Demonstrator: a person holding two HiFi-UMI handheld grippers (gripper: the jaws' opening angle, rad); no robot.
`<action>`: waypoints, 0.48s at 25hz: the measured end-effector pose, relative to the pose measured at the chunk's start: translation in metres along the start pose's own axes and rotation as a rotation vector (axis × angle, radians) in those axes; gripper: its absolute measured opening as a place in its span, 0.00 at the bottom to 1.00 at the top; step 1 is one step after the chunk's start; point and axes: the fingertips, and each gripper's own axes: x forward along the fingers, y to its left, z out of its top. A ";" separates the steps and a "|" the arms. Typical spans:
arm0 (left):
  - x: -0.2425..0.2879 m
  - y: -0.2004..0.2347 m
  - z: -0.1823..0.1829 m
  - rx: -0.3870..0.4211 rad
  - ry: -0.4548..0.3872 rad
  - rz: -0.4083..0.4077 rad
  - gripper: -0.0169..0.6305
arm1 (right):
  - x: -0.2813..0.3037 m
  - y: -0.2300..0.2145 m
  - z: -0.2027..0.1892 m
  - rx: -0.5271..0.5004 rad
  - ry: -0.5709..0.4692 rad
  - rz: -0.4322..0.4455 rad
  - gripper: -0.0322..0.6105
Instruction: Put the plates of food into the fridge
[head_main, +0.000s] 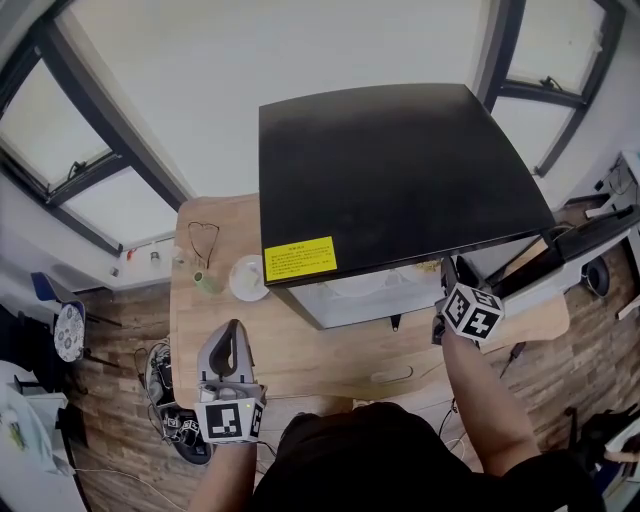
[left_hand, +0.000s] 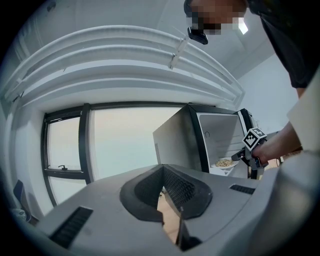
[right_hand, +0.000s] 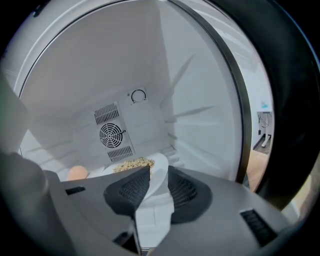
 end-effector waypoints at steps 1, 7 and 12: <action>-0.001 0.001 0.000 0.002 0.001 0.002 0.03 | -0.001 0.000 0.001 -0.006 -0.006 -0.003 0.25; -0.008 0.007 0.004 0.003 -0.011 0.010 0.03 | -0.015 -0.001 0.013 -0.065 -0.102 -0.041 0.25; -0.019 0.012 -0.005 0.007 -0.003 -0.013 0.03 | -0.044 0.018 0.026 -0.047 -0.205 0.002 0.25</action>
